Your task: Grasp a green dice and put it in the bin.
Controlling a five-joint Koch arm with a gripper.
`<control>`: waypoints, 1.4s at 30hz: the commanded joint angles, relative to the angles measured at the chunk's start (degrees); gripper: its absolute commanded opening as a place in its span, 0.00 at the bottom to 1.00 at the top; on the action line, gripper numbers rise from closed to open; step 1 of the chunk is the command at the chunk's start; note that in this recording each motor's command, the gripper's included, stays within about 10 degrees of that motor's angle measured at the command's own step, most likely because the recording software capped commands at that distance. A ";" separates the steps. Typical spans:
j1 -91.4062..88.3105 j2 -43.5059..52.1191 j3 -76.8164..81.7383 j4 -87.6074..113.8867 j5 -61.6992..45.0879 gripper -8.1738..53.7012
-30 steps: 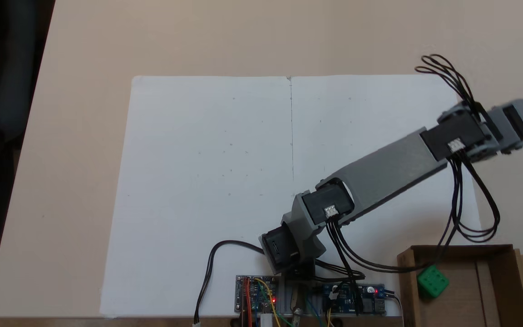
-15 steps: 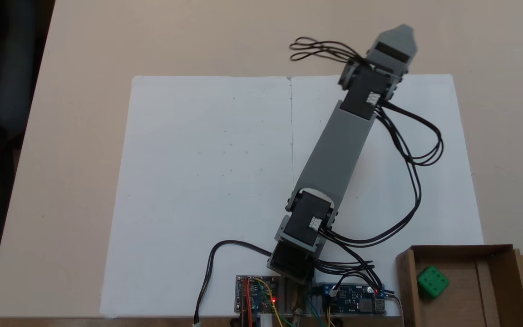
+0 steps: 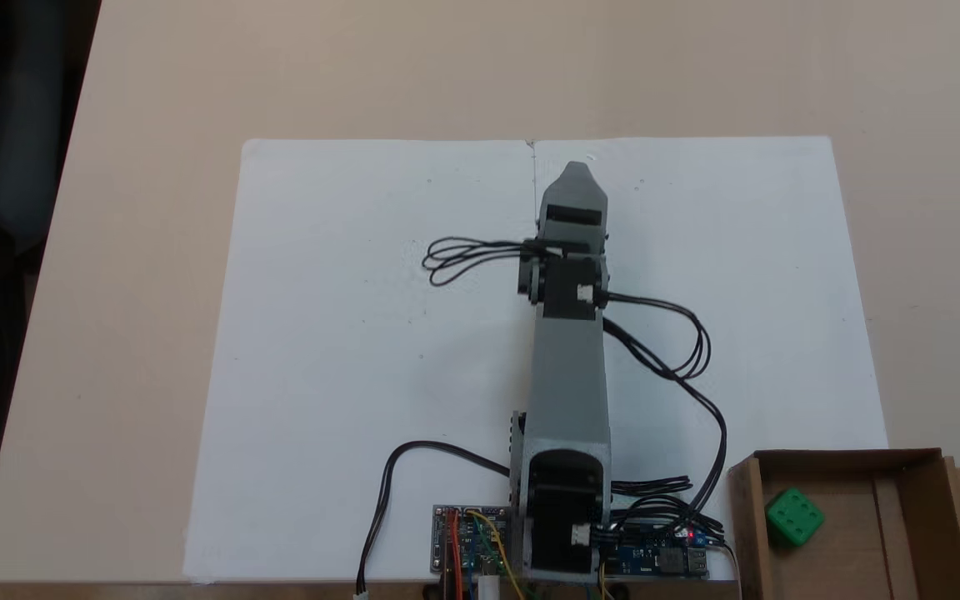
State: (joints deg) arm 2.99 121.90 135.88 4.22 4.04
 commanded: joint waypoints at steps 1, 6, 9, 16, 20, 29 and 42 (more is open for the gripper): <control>-0.26 5.19 3.16 -9.47 -0.18 0.85; -1.14 12.74 18.72 -19.23 -4.66 0.84; -0.97 13.71 25.84 -25.29 -5.45 0.84; -1.76 13.97 38.41 -41.46 -5.80 0.84; -1.58 14.06 43.42 -50.43 -5.71 0.84; -0.26 14.06 43.42 -61.94 -5.71 0.84; -0.62 13.97 43.42 -73.72 -5.71 0.85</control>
State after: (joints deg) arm 1.49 129.11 175.08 -61.35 2.81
